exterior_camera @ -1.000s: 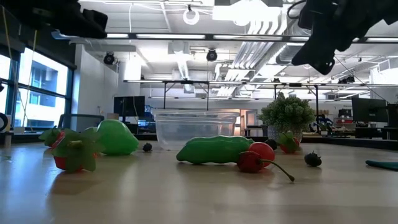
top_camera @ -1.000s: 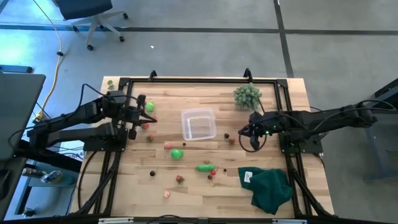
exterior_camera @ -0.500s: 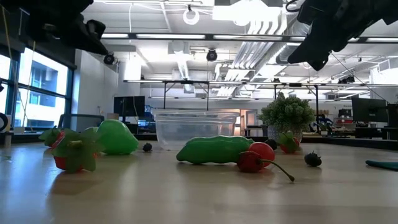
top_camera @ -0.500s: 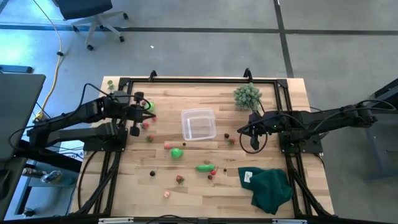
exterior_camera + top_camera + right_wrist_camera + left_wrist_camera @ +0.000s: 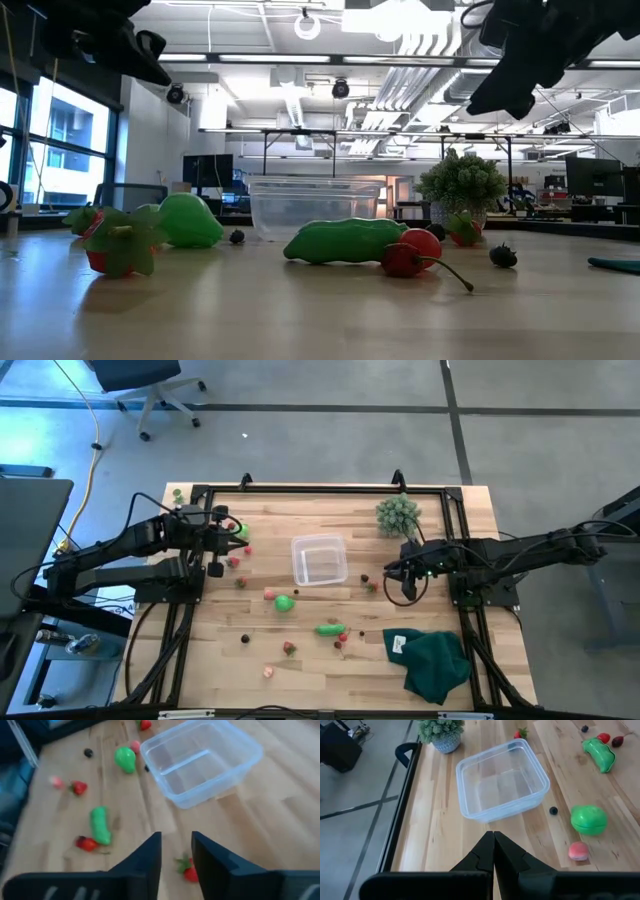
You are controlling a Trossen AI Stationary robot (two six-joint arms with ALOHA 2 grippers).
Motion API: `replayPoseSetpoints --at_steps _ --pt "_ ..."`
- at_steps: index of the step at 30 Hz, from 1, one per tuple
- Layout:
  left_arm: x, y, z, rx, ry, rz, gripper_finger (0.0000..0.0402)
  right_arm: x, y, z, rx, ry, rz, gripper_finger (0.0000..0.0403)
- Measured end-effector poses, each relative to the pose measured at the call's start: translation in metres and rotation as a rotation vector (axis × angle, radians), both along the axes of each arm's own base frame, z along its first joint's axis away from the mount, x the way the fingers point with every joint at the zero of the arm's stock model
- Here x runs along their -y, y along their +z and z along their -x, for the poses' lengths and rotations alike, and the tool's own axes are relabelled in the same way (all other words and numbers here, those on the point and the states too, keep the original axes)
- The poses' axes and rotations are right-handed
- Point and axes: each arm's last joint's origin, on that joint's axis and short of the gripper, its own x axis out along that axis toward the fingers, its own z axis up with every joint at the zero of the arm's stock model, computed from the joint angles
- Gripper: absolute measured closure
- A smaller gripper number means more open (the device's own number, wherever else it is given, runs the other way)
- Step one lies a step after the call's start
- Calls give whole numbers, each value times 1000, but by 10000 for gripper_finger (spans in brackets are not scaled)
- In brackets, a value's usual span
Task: Pick and placing Produce into tupperware
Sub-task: Put the strawberry into the transparent bin
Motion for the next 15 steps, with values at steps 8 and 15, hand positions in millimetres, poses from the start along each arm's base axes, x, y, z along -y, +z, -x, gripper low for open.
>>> replayPoseSetpoints --at_steps 8,15 --pt "0 0 0 1 0 0 401 -6 0 0 6 -90 -161 288" --pt "0 0 0 1 0 1 401 -18 3 0 47 -87 -124 288"
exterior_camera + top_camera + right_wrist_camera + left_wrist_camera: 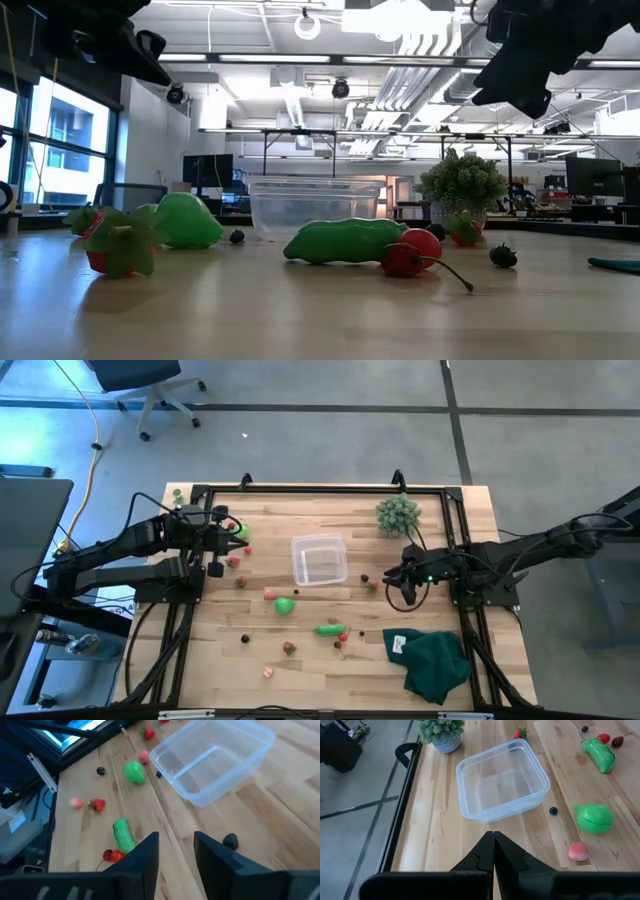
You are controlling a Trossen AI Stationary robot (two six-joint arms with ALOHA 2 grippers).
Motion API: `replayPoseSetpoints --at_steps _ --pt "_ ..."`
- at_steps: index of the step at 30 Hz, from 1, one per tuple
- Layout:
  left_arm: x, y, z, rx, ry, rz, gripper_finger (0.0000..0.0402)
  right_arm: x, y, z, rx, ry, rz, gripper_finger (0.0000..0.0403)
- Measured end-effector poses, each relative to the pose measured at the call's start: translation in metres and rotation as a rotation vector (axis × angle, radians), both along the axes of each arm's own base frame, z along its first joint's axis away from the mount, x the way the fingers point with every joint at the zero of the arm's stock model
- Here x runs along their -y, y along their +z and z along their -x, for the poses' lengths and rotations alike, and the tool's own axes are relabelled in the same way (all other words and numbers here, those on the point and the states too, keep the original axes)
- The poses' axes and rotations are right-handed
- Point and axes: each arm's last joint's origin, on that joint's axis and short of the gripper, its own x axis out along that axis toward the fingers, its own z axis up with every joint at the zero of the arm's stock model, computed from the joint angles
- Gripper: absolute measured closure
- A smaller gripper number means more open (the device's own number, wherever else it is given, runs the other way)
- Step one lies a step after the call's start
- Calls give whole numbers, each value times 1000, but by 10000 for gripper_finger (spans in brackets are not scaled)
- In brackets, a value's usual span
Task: Pick and placing Produce into tupperware
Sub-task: Put the strawberry into the transparent bin
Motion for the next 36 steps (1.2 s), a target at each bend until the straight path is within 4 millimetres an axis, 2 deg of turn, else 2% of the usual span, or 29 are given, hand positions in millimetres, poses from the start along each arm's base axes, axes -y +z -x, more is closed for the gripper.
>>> replayPoseSetpoints --at_steps 9,14,21,25,28,36 --pt "0 0 0 0 0 0 401 -9 -3 5 -28 -26 74 288" --pt "0 0 0 0 0 0 401 -15 8 3 -72 -47 82 288" --pt "0 0 0 -1 0 0 401 -37 26 -22 -217 -67 123 288" --pt "0 0 0 -1 0 1 401 -35 18 -36 -396 -231 97 288" --pt "0 0 0 -2 0 1 401 -34 3 -49 -507 -278 83 288" --pt "0 0 0 -2 0 1 401 -25 -29 -71 -647 -406 -26 288"
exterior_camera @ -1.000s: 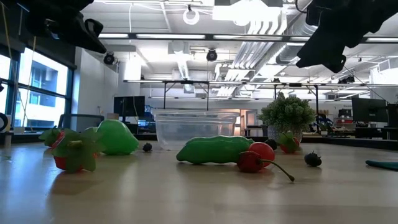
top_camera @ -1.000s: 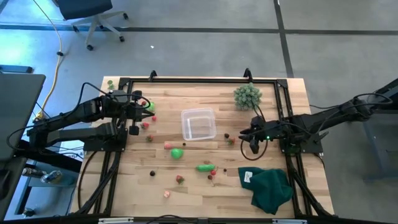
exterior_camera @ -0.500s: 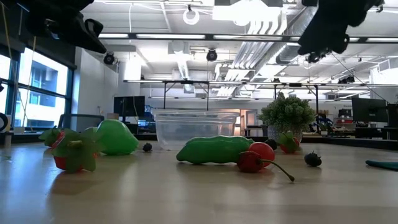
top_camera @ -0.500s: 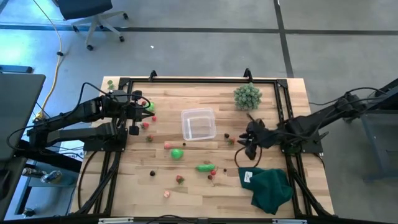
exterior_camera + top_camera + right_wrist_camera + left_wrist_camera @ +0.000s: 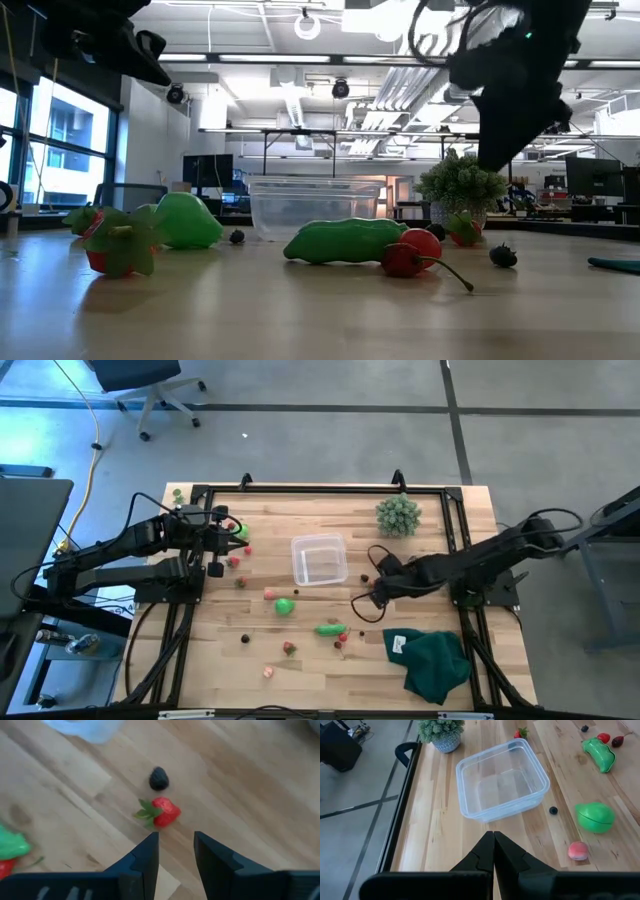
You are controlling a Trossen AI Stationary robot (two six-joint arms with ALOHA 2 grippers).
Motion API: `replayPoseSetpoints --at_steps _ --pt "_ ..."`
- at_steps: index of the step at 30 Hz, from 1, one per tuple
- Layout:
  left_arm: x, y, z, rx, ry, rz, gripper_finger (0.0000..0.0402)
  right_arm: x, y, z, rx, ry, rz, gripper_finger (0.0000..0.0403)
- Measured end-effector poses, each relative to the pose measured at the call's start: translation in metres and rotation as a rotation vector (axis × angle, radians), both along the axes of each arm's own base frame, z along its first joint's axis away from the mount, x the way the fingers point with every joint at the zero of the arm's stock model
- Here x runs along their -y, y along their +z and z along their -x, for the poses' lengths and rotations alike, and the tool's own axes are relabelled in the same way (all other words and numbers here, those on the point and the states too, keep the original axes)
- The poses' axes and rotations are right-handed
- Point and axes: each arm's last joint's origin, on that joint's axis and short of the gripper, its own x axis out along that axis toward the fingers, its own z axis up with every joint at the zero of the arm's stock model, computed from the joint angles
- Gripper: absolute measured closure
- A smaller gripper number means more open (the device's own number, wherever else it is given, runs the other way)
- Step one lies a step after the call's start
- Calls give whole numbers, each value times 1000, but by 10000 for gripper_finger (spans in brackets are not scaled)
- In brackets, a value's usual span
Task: Pick and placing Produce into tupperware
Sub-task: Put the strawberry into the transparent bin
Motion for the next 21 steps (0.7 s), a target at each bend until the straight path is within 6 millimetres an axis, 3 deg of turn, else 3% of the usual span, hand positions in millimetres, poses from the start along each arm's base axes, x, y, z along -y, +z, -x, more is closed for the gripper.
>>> replayPoseSetpoints --at_steps 5,11,17,21 --pt "0 0 0 0 0 0 401 1 -11 -7 -7 -104 -38 288" --pt "0 0 0 0 0 0 401 4 -16 -13 -22 -16 -27 285" --pt "0 0 0 0 0 0 401 4 -14 -21 39 45 -33 242" --pt "0 0 0 0 0 0 401 5 -14 -21 64 -42 -26 208"
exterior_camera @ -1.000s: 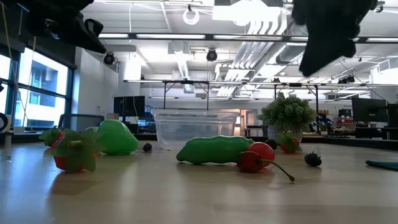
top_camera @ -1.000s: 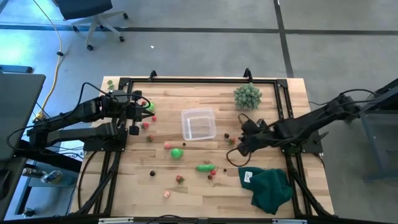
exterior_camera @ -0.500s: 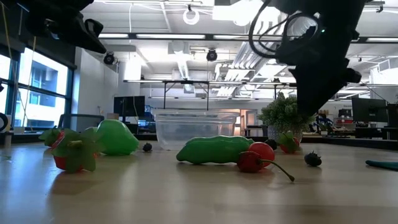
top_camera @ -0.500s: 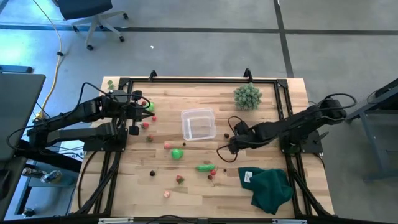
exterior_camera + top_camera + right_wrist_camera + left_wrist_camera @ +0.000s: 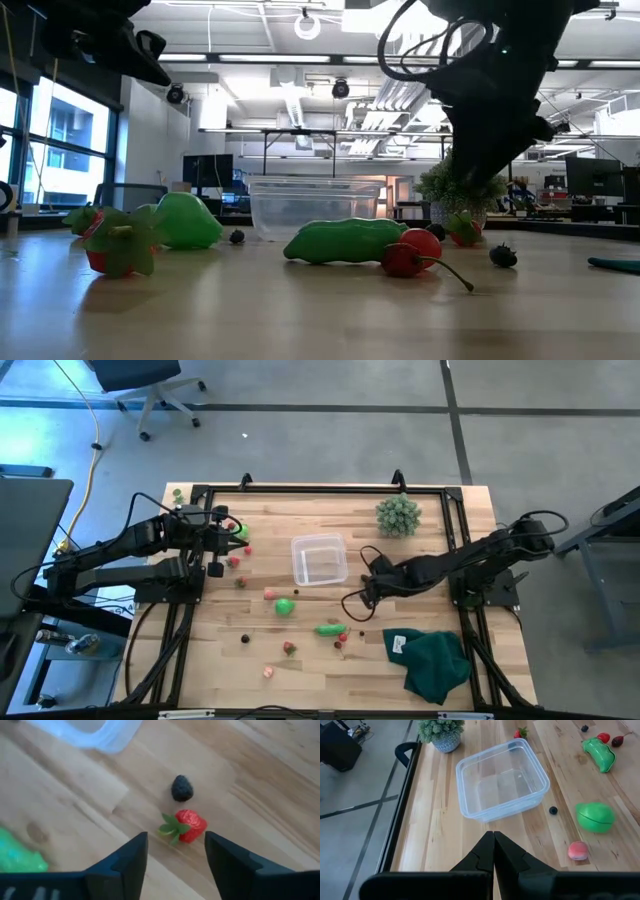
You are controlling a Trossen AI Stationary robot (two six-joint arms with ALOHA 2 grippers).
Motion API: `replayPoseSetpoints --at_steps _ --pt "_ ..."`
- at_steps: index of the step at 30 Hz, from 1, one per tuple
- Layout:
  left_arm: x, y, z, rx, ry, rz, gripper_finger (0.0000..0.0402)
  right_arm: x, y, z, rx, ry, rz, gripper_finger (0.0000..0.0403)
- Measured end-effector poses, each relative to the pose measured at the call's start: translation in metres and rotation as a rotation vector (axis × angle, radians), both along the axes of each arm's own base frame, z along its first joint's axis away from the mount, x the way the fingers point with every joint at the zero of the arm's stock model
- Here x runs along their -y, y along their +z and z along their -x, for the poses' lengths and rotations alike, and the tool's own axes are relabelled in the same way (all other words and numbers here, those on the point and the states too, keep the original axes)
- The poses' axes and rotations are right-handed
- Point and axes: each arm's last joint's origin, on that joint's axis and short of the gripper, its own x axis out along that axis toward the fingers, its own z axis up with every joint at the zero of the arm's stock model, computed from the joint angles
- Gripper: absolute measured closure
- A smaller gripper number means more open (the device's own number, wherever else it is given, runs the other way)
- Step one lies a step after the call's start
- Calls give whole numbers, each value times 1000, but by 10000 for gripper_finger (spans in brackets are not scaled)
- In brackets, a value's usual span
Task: Pick and placing Produce into tupperware
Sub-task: Put the strawberry into the transparent bin
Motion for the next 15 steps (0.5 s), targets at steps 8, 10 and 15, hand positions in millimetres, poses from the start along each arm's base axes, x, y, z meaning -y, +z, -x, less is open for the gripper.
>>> replayPoseSetpoints --at_steps 8,10,15 --pt "0 0 0 0 0 0 401 4 -14 -5 -43 -54 -24 187" --pt "0 0 0 0 0 0 401 6 -22 -9 -79 -46 -33 187" --pt "0 0 0 0 0 0 401 9 -34 -16 -94 -20 -16 187"
